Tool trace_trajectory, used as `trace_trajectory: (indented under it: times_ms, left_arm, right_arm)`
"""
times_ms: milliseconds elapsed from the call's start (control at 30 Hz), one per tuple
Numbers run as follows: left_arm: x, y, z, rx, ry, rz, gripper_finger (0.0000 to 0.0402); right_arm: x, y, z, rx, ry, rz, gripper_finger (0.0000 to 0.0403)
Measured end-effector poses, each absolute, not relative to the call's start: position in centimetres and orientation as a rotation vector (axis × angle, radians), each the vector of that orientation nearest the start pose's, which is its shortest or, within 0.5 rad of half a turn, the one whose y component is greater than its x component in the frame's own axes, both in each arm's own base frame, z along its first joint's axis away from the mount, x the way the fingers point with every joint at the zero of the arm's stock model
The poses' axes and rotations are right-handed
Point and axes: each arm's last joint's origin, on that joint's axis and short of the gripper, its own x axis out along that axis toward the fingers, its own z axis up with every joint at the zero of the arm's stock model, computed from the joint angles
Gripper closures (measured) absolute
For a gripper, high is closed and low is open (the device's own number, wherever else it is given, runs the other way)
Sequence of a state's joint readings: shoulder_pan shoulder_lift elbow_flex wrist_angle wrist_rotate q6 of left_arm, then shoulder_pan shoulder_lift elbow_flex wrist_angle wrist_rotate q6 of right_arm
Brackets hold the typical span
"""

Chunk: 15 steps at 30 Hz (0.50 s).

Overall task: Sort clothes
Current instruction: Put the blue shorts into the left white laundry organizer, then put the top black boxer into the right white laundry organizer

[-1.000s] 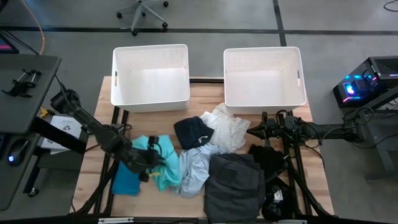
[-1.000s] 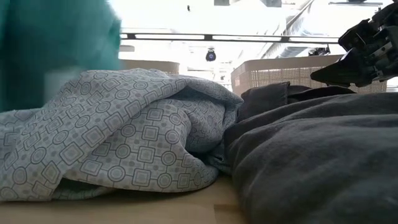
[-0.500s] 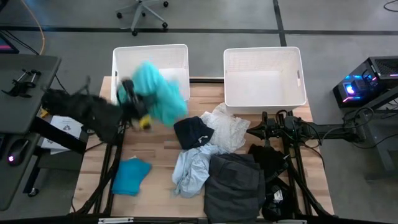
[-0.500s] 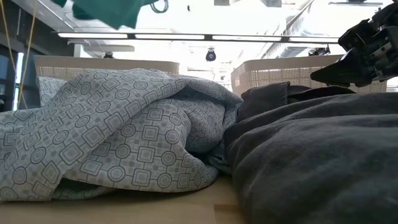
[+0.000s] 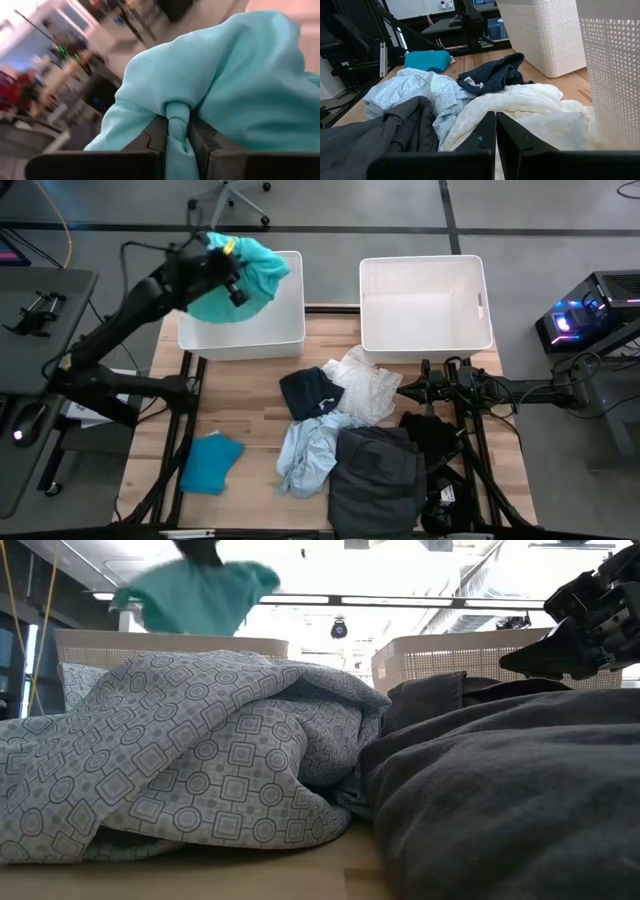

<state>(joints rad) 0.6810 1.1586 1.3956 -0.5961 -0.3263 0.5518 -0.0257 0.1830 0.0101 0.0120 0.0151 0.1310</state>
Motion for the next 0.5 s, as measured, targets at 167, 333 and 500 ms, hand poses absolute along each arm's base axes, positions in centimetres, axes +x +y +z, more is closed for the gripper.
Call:
trace_trajectory:
  times_ms: [167, 333, 500]
  left_arm:
    - [18.1, 19.4, 36.6, 0.289, 0.741, 0.913, 0.0323]
    - [19.1, 21.1, 31.7, 0.217, 0.904, 0.874, 0.0278]
    - [19.1, 21.1, 31.6, 0.190, 0.979, 0.853, 0.0236]
  right_arm:
    - [10.7, -0.3, 15.3, 0.131, 0.157, -0.051, 0.0402]
    - [10.7, -0.3, 15.3, 0.131, 0.158, -0.051, 0.0402]
    - [10.7, -0.3, 15.3, 0.131, 0.158, -0.051, 0.0402]
